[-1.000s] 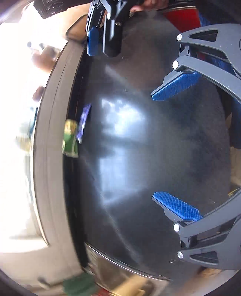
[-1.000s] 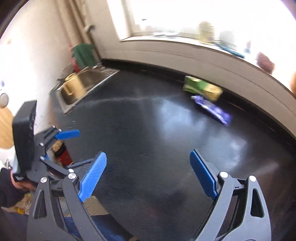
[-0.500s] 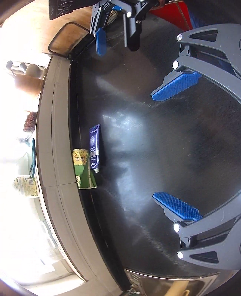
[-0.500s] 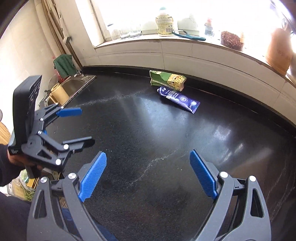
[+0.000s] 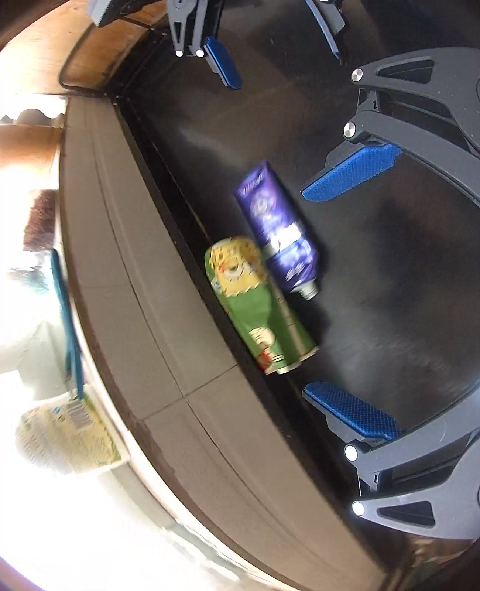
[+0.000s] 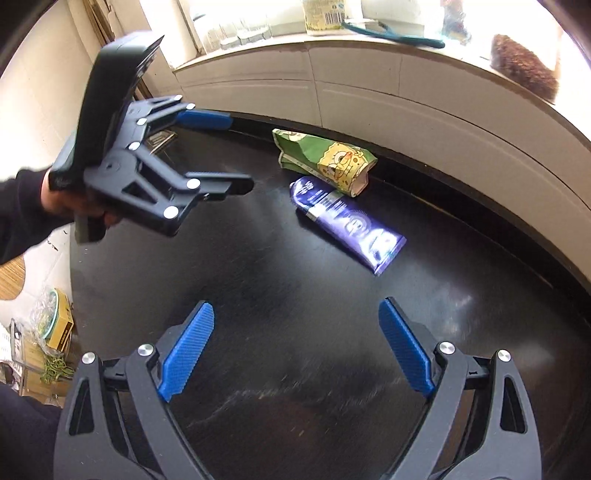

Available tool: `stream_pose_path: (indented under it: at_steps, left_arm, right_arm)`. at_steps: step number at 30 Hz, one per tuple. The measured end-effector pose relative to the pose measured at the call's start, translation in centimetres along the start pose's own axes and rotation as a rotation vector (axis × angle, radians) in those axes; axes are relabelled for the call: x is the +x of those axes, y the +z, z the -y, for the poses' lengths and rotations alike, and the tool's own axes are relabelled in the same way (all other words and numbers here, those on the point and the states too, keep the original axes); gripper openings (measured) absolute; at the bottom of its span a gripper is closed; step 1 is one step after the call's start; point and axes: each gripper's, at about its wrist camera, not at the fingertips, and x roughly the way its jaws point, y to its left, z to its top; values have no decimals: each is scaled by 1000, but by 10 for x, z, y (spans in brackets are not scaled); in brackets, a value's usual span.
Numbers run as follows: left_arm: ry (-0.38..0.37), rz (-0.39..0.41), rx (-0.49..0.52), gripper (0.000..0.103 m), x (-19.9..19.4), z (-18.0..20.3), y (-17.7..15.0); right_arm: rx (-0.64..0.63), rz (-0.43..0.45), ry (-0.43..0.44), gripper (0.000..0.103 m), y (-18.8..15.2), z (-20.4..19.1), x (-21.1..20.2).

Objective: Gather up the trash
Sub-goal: 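Swing both tools back over the countertop toward the wrapper and tube, then grasp the green snack wrapper with the left tool while the right tool grasps the blue tube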

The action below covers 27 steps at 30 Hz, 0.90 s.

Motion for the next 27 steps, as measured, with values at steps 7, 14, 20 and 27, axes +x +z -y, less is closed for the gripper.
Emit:
stream_pose_path:
  at_steps: [7, 14, 20, 27]
  left_arm:
    - [-56, -41, 60, 80, 58, -33, 11]
    - [-154, -53, 124, 68, 81, -40, 11]
    - [-186, -54, 127, 26, 82, -39, 15]
    - [-159, -60, 45, 10, 49, -22, 5]
  right_arm:
    - [-142, -40, -46, 84, 35, 23, 66]
    - [-271, -91, -15, 80, 51, 30, 113]
    - [-319, -101, 17, 57, 61, 26, 114]
    - [-273, -135, 36, 52, 29, 4, 96]
